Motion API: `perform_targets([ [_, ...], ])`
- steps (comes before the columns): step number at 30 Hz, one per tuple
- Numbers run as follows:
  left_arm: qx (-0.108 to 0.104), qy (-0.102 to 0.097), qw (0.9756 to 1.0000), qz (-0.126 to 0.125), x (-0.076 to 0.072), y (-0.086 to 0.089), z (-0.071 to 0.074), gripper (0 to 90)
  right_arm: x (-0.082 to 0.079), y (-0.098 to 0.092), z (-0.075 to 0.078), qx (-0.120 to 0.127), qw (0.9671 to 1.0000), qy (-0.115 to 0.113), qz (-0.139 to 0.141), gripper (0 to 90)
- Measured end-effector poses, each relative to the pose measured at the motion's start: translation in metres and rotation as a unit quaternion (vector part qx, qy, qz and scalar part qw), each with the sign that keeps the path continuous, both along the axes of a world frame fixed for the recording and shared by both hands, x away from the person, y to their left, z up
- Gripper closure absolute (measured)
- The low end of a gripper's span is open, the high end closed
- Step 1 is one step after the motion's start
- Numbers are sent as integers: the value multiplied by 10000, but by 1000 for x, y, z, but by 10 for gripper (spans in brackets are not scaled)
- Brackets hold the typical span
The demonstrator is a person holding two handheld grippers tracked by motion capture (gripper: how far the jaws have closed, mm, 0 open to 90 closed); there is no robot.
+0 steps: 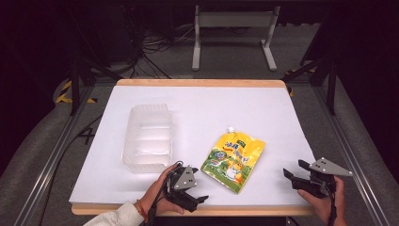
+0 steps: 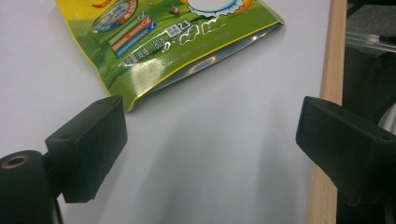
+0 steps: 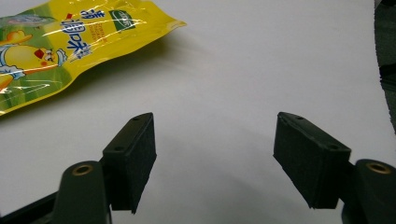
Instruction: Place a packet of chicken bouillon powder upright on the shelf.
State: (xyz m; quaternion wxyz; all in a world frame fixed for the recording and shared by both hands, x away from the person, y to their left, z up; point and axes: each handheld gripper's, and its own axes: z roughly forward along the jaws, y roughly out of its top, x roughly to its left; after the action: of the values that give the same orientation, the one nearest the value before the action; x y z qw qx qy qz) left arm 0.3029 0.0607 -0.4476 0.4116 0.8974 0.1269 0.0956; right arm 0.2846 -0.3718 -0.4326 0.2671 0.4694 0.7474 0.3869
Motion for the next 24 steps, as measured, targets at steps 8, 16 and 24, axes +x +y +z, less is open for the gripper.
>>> perform_targets([
  [8, 27, -29, 10000, -20, -5, 11, -1, 93, 10, 6, 1, 231, 9995, 111, 171, 292],
  [16, 2, -34, 9999, 156, -7, 22, 1, 98, 26, 25, -2, 329, 9966, 383, 653, 272],
  [24, 67, -27, 9997, 223, -12, 30, -1, 98, 41, 45, -6, 508, 9902, 705, 1090, 245],
])
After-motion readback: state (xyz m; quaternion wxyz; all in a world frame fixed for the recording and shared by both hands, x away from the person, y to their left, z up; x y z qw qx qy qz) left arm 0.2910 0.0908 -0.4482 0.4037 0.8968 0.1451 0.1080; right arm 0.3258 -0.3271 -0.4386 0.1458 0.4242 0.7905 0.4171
